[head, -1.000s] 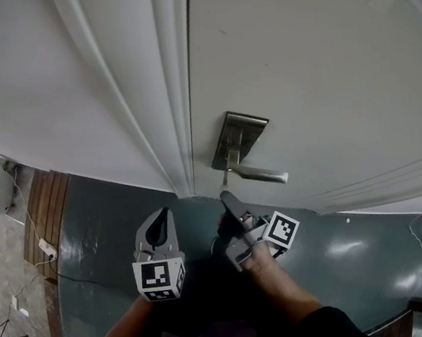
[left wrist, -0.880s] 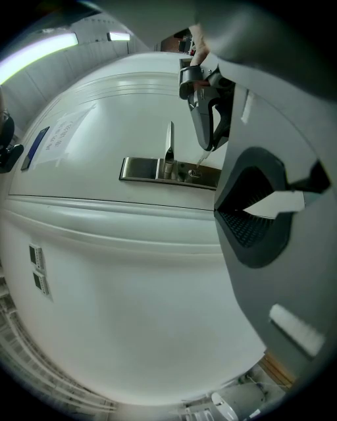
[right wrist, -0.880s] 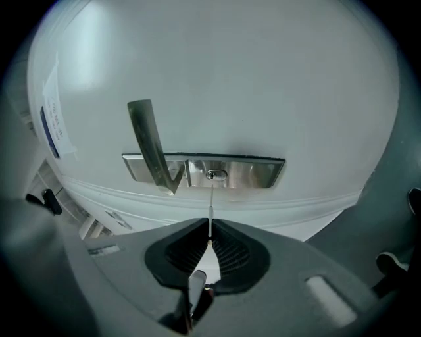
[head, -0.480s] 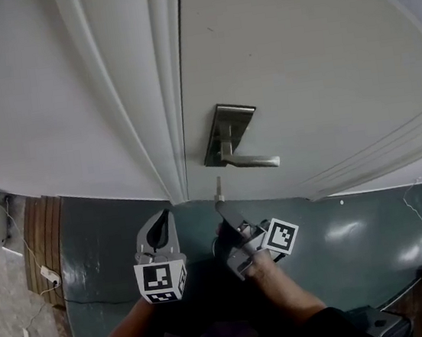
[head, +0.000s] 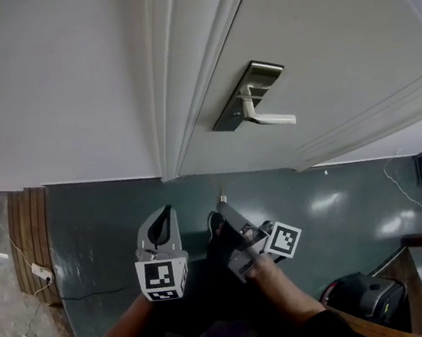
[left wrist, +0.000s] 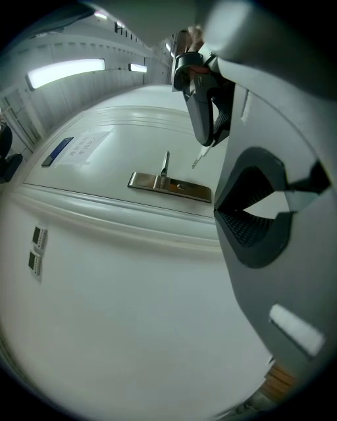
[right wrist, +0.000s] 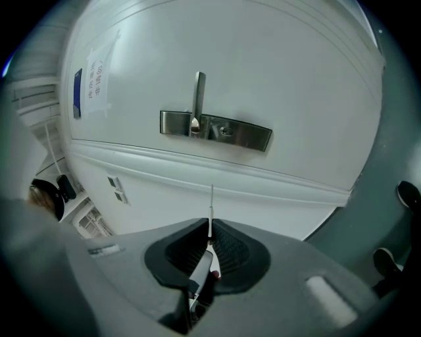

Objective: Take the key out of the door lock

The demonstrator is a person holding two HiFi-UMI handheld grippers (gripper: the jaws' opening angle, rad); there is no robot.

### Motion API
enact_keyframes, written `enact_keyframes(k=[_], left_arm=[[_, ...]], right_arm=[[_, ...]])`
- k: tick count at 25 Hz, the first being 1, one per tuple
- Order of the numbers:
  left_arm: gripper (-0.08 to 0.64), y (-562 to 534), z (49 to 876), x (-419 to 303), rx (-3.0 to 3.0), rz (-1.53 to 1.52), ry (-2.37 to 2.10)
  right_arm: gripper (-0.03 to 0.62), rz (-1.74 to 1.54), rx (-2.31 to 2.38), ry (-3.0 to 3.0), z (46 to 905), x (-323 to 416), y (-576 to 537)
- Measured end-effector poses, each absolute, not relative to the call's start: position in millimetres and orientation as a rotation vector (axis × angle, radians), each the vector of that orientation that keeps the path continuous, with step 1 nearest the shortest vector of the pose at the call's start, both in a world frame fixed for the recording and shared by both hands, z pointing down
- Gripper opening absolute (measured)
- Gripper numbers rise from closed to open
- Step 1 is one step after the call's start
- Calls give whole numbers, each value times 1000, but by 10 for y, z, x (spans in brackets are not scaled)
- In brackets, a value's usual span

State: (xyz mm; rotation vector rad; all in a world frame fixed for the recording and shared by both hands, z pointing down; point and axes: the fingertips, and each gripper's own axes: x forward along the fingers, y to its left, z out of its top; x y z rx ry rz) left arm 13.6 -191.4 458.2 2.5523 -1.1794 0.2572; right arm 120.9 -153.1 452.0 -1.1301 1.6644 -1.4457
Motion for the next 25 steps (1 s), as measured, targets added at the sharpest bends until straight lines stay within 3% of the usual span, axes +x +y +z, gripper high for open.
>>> enact_keyframes(k=[12, 25], left_arm=[[18, -1396, 4502, 232, 2661, 220, -970], [18, 24, 4475, 884, 2814, 350, -727]], right_arm=[[14, -1334, -1244, 1648, 4362, 1052, -815], [14, -1196, -1322, 1540, 4438, 1489, 691]])
